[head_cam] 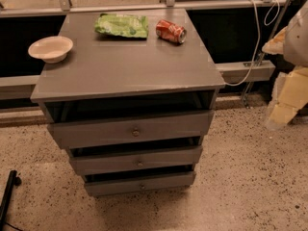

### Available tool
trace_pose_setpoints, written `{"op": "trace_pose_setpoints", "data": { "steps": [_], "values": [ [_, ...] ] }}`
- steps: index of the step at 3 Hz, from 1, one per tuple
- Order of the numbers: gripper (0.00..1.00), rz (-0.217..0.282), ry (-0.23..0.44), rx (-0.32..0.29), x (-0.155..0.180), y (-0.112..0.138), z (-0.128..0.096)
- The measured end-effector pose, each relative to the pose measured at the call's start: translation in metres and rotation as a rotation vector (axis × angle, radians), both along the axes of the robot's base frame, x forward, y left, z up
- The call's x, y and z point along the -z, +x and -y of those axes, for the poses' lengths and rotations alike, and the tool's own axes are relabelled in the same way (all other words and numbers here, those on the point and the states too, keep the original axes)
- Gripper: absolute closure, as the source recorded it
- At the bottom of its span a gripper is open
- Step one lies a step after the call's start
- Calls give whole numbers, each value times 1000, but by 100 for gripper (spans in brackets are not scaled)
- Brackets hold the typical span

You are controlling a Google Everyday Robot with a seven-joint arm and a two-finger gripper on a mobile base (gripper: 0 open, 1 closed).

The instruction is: Open bottom drawer

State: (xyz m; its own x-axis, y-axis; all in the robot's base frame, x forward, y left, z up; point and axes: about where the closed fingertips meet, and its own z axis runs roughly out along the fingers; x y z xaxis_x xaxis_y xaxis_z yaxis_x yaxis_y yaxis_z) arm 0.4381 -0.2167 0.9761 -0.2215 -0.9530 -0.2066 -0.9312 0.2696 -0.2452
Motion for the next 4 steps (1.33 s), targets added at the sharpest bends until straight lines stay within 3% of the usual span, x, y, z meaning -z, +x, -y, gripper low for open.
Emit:
{"op": "trace_pose_setpoints", "data": {
  "steps": [2, 3, 4],
  "values": [
    [0, -12, -6, -27, 16, 7, -3],
    [0, -66, 133, -98, 99, 9, 0],
    [0, -74, 321, -157, 198, 20, -1]
  ]
}}
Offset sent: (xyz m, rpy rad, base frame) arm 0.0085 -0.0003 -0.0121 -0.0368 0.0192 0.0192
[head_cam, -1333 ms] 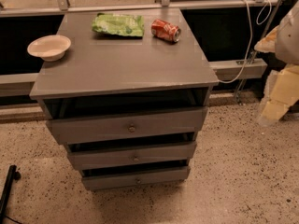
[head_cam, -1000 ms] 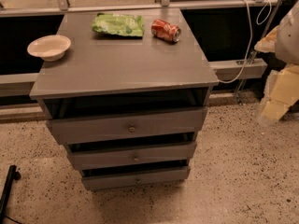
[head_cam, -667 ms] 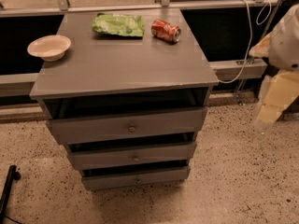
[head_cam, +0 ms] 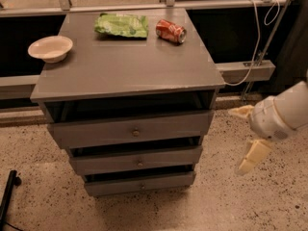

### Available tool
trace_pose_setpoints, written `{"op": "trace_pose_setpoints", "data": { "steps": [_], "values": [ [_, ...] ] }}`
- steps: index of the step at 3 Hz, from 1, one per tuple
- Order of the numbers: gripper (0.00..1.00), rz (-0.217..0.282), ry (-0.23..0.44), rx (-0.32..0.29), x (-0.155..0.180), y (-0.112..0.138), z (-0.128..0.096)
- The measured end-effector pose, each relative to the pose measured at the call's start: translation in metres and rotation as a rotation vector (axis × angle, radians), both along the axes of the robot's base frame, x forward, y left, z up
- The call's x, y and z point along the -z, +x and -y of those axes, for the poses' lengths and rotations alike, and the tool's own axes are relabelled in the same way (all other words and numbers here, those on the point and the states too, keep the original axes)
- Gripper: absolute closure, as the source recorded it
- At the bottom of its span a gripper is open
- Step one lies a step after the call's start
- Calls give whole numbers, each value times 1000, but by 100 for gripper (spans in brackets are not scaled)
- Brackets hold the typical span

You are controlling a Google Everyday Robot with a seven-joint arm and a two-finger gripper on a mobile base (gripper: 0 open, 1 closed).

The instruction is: Open bottom drawer

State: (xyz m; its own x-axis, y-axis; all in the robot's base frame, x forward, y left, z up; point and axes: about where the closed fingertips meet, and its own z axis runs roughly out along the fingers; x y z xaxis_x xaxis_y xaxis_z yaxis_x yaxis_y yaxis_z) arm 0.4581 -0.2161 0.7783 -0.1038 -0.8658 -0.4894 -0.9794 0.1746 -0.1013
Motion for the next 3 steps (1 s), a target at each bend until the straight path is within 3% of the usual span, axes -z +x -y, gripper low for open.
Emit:
{"op": "trace_pose_setpoints", "data": {
  "steps": [1, 2, 3],
  "values": [
    [0, 134, -3, -119, 16, 36, 7],
    [0, 193, 21, -219, 25, 37, -3],
    [0, 235, 124, -242, 71, 16, -42]
  ]
}}
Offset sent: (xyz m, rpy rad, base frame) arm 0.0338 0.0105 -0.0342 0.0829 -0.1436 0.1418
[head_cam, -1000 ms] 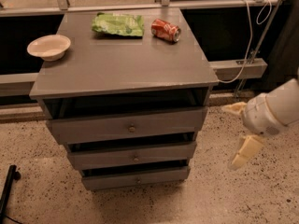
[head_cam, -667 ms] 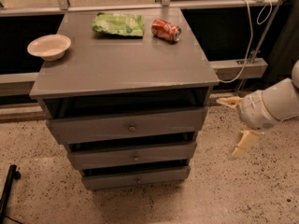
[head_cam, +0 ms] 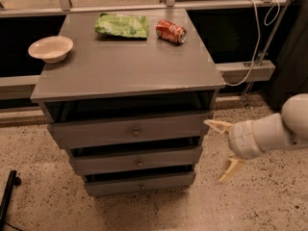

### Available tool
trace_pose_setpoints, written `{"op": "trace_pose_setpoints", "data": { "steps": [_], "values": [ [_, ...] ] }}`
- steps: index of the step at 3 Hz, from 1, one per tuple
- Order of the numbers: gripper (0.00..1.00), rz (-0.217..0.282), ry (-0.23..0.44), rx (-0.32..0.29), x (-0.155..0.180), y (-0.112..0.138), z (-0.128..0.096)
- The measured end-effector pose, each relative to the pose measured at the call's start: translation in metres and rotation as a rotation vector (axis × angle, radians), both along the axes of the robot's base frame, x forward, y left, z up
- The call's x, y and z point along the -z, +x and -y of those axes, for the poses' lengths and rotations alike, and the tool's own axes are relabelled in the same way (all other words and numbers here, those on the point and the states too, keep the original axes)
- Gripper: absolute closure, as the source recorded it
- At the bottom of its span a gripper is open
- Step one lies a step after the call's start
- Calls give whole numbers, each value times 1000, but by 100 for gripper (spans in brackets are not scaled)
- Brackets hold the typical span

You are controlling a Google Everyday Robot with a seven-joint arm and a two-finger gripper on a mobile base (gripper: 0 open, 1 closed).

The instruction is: Open bottom drawer

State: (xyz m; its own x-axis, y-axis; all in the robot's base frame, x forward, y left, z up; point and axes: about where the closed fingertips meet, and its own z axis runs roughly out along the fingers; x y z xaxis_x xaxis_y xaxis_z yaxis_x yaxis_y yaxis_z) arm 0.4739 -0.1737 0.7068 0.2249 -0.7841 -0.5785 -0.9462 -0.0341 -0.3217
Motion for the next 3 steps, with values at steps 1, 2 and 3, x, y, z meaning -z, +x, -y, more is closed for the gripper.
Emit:
{"op": "trace_pose_setpoints", "data": {
  "steps": [1, 2, 3],
  "values": [
    [0, 47, 4, -62, 53, -24, -44],
    [0, 17, 55, -53, 100, -26, -66],
    [0, 4, 51, -67, 104, -27, -69]
  ]
}}
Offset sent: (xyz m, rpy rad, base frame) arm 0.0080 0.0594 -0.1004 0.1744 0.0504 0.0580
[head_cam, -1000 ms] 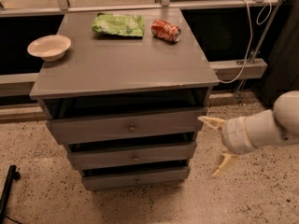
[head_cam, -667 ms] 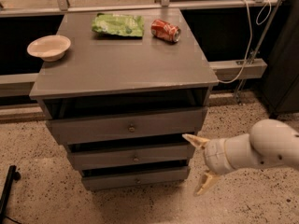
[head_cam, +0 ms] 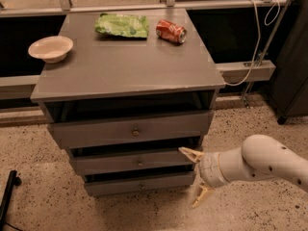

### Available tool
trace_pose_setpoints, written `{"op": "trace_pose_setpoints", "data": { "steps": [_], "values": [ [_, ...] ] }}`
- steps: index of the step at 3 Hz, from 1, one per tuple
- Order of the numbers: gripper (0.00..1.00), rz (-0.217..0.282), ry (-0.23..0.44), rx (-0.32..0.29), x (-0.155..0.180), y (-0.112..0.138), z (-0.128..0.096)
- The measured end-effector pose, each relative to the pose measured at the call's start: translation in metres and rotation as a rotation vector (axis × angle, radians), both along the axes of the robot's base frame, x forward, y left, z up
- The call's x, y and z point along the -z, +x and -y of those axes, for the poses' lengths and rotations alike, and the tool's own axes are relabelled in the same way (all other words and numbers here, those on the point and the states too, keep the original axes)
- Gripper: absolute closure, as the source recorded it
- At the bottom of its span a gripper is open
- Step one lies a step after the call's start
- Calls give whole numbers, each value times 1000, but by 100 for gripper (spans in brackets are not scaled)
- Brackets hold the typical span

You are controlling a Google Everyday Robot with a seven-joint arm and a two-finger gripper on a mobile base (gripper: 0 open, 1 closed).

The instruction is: Open bottom drawer

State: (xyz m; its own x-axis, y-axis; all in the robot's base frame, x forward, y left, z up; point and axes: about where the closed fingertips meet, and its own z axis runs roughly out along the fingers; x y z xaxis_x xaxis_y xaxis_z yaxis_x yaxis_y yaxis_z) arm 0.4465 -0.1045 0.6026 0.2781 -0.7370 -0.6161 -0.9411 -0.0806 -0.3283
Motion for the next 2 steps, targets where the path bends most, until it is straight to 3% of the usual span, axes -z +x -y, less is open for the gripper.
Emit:
{"op": "trace_pose_setpoints", "data": {
  "steps": [1, 2],
  "values": [
    [0, 1, -148, 11, 19, -4, 14],
    [0, -19, -348, 57, 79, -10, 49]
  ]
}}
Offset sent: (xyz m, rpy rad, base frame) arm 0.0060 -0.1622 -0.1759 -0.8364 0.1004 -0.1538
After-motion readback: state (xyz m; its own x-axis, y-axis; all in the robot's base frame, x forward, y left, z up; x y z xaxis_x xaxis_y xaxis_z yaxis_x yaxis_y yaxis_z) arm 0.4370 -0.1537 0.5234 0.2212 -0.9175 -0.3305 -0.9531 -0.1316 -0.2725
